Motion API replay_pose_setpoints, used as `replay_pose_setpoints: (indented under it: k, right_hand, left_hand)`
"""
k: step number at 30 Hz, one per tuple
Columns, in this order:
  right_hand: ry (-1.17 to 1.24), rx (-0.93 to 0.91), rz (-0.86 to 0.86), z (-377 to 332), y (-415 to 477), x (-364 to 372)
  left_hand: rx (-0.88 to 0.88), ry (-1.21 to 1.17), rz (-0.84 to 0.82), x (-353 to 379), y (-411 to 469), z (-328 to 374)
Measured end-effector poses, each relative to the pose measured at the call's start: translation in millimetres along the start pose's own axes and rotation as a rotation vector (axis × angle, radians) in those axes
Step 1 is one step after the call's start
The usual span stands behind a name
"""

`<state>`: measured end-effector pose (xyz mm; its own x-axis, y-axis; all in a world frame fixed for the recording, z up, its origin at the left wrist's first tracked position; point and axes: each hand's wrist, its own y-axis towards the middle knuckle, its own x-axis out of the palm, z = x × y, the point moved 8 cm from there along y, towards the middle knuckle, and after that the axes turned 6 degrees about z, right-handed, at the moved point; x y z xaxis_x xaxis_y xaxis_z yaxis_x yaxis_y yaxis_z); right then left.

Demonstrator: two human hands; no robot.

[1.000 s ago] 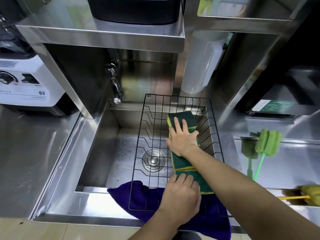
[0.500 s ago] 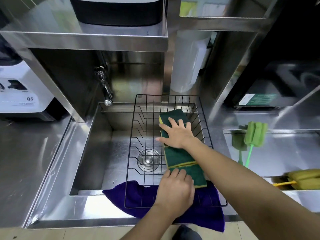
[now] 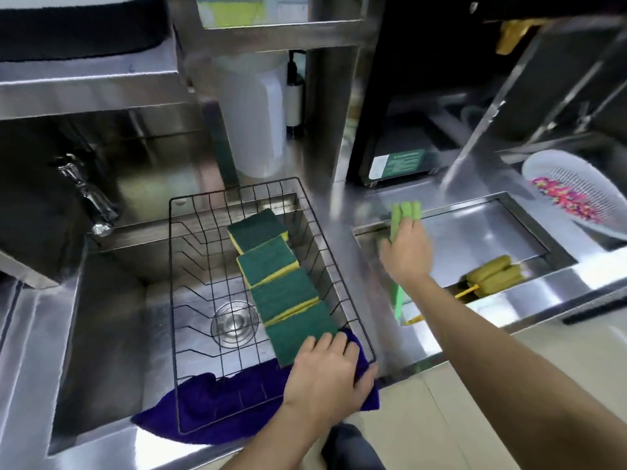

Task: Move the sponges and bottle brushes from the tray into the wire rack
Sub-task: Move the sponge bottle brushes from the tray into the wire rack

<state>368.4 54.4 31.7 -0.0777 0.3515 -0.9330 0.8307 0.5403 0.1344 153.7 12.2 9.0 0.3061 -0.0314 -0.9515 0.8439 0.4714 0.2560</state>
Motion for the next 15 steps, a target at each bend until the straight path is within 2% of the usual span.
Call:
replay_pose_setpoints:
  k: [4, 6, 8, 12, 15]
  right_hand:
    - [0.04, 0.207, -0.16, 53.0, -18.8, 15.3]
    - [0.07, 0.246, -0.301, 65.8, -26.6, 31.4]
    - [0.087, 0.249, -0.358, 70.9, -29.9, 38.4]
    - [0.158, 0.245, -0.275, 62.2, -26.2, 24.8]
    - [0.231, 0.228, -0.122, 47.4, -16.2, 1.0]
  left_hand:
    - [0.012, 0.028, -0.01, 3.3, 1.5, 0.2]
    - [0.014, 0.031, -0.006, 2.4, 1.6, 0.7]
    - [0.012, 0.028, 0.008, 0.0, 1.3, 0.5]
    - [-0.007, 0.023, 0.044, -3.7, -2.4, -3.2]
    - [-0.029, 0.034, 0.056, -5.4, -8.9, -10.7]
